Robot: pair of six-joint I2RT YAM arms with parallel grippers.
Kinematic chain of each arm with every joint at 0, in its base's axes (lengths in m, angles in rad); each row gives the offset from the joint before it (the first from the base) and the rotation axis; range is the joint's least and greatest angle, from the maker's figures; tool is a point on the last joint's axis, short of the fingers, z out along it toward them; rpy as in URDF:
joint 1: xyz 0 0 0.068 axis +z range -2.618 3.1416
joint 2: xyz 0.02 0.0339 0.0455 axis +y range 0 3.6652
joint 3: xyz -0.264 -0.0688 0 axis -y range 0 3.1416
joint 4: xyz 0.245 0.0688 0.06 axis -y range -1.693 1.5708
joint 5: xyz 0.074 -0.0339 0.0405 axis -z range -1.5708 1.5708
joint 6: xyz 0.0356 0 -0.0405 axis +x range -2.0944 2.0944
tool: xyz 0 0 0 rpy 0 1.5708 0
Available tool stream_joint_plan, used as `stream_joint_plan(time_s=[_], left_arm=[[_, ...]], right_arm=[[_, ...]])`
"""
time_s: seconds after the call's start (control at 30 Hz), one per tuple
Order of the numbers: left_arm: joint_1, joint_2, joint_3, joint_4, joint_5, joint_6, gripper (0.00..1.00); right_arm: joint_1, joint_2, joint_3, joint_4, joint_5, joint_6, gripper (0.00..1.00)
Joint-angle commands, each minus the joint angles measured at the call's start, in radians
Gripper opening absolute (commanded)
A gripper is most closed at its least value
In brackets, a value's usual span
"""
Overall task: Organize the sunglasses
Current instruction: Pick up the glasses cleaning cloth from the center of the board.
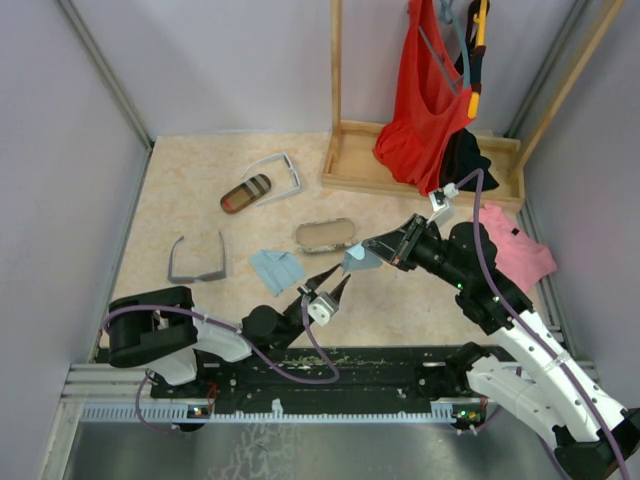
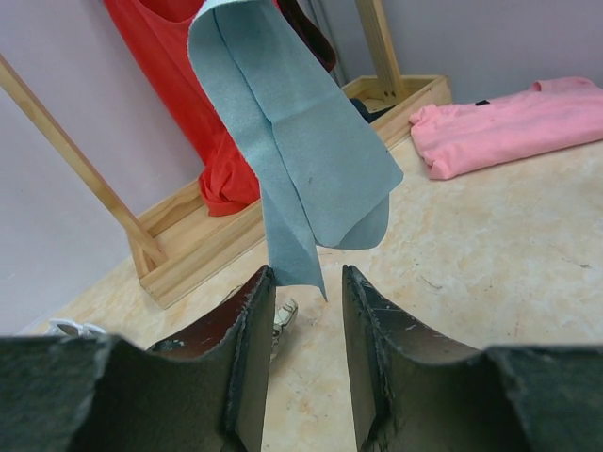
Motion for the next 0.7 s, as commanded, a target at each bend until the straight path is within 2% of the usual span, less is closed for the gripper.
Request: stream_joint_plan(time_s=[0.0, 0.47, 0.67], left_arm=[[-0.007, 0.011, 0.029, 0.217, -0.025, 0.019, 0.41], [-0.010, 0.019, 0.034, 0.219, -0.021, 0.025, 0.33], [-0.009, 0.025, 0.035, 0.220, -0.026, 0.026, 0.18]], right_arm=[[0.008, -0.013, 0.032, 0.057, -0.004, -0.007, 0.00], [0.008, -0.013, 0.024, 0.063, -0.008, -0.006, 0.00], [0.007, -0.017, 0.024, 0.061, -0.006, -0.006, 0.00]])
